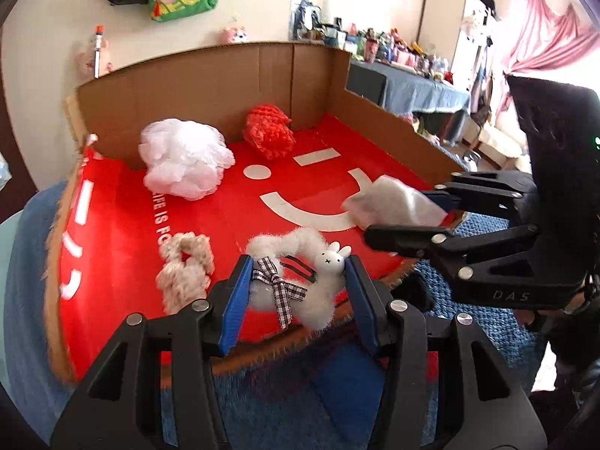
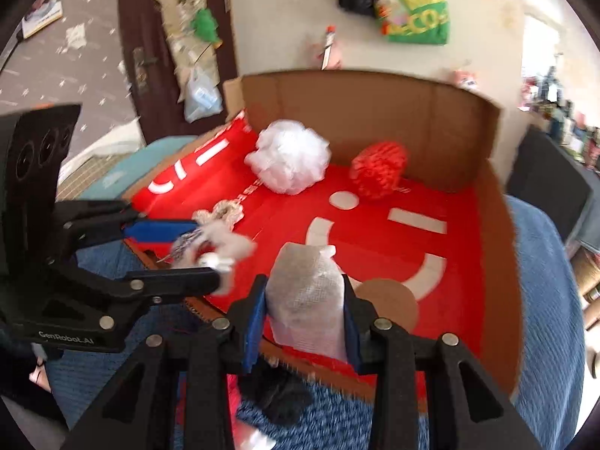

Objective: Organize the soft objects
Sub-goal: 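Carry the white cloth and bunny tie into the box and lower them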

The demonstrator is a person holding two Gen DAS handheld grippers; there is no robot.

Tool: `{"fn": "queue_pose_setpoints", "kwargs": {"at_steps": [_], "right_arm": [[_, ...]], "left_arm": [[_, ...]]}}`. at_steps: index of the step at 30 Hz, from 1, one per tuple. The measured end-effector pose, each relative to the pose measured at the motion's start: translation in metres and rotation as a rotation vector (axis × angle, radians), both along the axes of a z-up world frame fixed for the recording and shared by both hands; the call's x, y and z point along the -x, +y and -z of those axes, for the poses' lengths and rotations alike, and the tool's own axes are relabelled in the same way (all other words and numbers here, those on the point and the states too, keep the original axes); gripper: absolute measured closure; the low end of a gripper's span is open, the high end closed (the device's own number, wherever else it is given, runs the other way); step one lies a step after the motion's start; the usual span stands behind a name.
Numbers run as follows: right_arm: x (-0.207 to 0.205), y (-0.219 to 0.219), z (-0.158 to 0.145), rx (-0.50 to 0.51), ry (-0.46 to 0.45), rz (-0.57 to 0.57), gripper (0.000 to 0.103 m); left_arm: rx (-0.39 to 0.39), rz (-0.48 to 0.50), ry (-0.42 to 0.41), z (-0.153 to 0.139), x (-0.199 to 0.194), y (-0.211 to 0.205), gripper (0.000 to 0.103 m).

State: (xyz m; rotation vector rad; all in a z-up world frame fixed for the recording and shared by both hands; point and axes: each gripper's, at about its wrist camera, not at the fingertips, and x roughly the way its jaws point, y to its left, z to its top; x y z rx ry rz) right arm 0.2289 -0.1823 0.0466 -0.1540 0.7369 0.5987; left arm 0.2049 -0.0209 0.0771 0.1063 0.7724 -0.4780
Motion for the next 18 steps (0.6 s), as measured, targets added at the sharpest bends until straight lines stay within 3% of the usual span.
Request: {"fn": "queue_pose_setpoints", "kwargs": {"at_steps": [8, 18], "right_arm": [[-0.031, 0.006, 0.018, 0.035, 0.074, -0.059, 0.065], [-0.040, 0.018, 0.030, 0.086, 0.095, -0.116, 0.064]], "left_arm": [[-0.059, 0.031, 0.039, 0.011, -0.023, -0.004, 0.055], [-0.094, 0.062, 0.061, 0.018, -0.031, -0.003, 0.055]]}}
